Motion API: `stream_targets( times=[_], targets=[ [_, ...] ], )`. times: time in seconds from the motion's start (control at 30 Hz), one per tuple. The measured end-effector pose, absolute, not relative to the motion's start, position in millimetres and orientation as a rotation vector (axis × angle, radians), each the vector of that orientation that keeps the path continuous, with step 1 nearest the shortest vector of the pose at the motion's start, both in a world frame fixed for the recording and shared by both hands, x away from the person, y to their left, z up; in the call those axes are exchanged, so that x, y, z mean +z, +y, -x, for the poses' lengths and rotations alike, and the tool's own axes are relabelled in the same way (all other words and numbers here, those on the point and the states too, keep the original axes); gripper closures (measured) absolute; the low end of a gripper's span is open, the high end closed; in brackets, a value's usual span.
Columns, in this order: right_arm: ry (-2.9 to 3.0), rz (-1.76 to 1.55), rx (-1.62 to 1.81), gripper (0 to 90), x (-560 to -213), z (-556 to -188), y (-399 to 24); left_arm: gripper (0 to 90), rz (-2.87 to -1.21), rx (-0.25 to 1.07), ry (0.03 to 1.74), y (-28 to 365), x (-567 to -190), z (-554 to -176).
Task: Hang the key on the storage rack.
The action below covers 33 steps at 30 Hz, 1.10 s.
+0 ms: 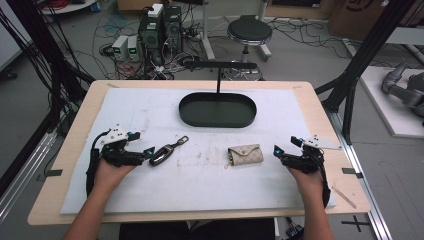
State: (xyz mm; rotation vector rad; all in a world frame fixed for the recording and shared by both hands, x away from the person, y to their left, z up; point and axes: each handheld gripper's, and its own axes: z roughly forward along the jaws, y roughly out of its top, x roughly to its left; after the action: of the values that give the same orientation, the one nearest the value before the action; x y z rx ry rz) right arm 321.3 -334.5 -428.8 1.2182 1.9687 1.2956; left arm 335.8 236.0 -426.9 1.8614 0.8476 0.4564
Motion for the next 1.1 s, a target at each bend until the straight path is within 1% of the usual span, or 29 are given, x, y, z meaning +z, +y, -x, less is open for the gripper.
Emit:
stream_targets(
  times=[0.23,0.57,0.7,0.87,0.9,1.1],
  targets=[
    [1.974,-1.224,1.283,18.9,-431,-324,-336,15.8,-1.868,0.460,0.856,236,-427,-336],
    [1.998,-1.218,1.279,18.9,-431,-323,-332,15.8,-1.876,0.427,0.845,232,-428,-338],
    [2.005,-1.217,1.280,18.9,-432,-325,-331,15.8,-1.908,0.434,0.814,222,-424,-344],
    [2.004,-1.223,1.285,18.9,-433,-325,-334,15.8,-1.921,0.432,0.817,212,-420,-351],
    [2.002,-1.227,1.287,18.9,-433,-325,-336,15.8,-1.955,0.423,0.810,205,-421,-357],
    [1.986,-1.259,1.297,18.9,-434,-326,-338,15.8,-2.006,0.385,0.803,187,-426,-369]
  ],
)
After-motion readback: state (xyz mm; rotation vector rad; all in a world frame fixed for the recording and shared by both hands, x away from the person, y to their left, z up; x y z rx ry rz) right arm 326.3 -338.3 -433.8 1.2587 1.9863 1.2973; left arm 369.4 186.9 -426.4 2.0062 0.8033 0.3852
